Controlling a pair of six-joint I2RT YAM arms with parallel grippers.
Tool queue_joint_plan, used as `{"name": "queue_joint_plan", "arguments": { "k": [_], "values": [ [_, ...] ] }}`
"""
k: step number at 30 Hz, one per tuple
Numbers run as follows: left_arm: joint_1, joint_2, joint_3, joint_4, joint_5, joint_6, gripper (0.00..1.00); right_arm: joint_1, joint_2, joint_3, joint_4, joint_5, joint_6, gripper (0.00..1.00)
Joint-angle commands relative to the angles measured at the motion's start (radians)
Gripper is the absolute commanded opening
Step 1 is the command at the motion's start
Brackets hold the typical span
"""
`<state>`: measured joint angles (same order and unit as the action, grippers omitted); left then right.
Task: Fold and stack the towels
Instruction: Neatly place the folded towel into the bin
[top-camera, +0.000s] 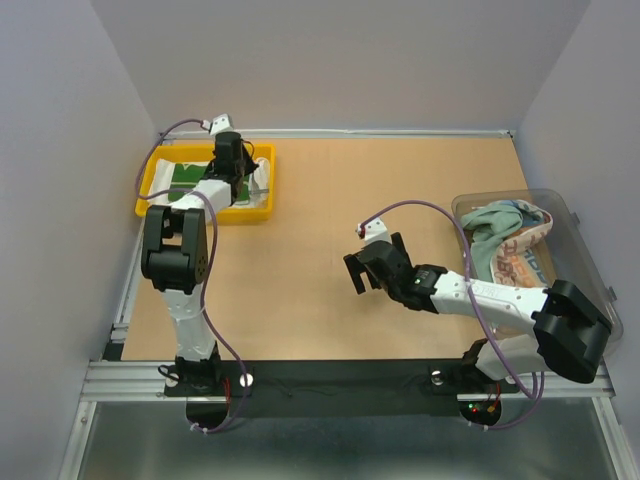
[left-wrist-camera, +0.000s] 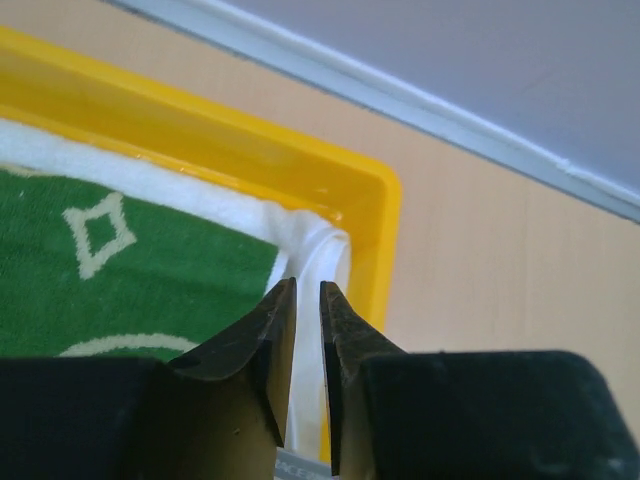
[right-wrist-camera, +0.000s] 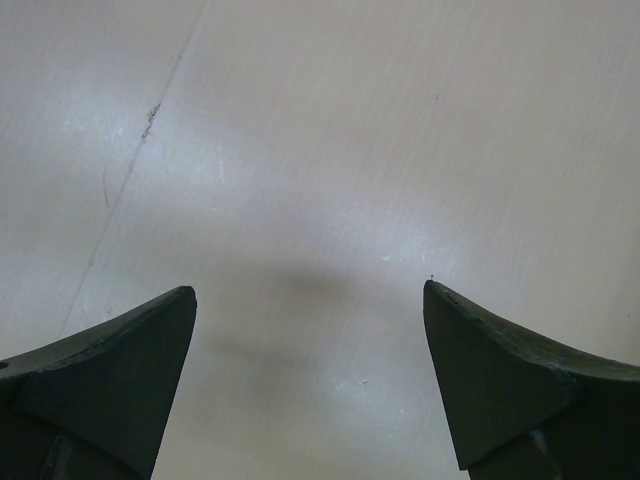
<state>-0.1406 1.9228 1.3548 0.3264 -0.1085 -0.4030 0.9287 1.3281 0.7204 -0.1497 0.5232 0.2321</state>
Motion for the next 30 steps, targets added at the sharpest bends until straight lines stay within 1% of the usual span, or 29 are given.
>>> {"name": "queue_joint_plan", "arguments": {
  "k": [1,2,3,4,7,13,20,22,24,26,28,29,30],
  "values": [
    [0.007,0.042,0.043,-0.052,-0.080,0.027,0.26,-0.005,-0.032,-0.001,0.027,0.012,-0.002,0.99],
    [0.007,0.057,0.049,-0.053,-0.076,0.027,0.25,-0.005,-0.033,-0.001,0.029,0.011,-0.001,0.99],
    [0.007,0.067,0.052,-0.055,-0.071,0.027,0.21,-0.005,-0.032,-0.002,0.027,0.011,-0.002,0.99],
    [0.007,0.086,0.055,-0.056,-0.062,0.029,0.20,-0.005,-0.032,-0.003,0.029,0.011,-0.001,0.99],
    [0.007,0.126,0.082,-0.059,0.005,0.024,0.20,-0.005,-0.024,0.001,0.027,0.009,0.000,0.99],
    [-0.016,0.169,0.113,-0.062,0.062,0.027,0.20,-0.005,-0.018,0.010,0.027,0.011,0.000,0.99],
    [-0.050,0.156,0.145,-0.070,0.104,0.055,0.21,-0.005,-0.013,0.039,0.027,0.027,-0.007,0.99],
    [-0.056,0.153,0.161,-0.098,0.138,0.059,0.22,-0.008,-0.012,0.057,0.027,0.043,-0.017,0.99],
    [-0.057,0.119,0.158,-0.118,0.145,0.052,0.24,-0.030,-0.013,0.074,0.027,0.060,-0.039,0.99],
    [-0.057,0.033,0.129,-0.122,0.136,0.043,0.25,-0.059,-0.027,0.100,0.024,0.083,-0.046,0.99],
    [-0.057,-0.040,0.086,-0.127,0.129,0.036,0.28,-0.132,-0.041,0.116,0.013,0.087,-0.042,0.99],
    [-0.057,-0.237,0.048,-0.203,0.118,0.055,0.47,-0.266,-0.085,0.163,-0.014,0.130,-0.028,0.99],
    [-0.057,-0.238,0.047,-0.204,0.118,0.055,0.47,-0.268,-0.086,0.163,-0.028,0.135,-0.028,0.99]
  ]
}}
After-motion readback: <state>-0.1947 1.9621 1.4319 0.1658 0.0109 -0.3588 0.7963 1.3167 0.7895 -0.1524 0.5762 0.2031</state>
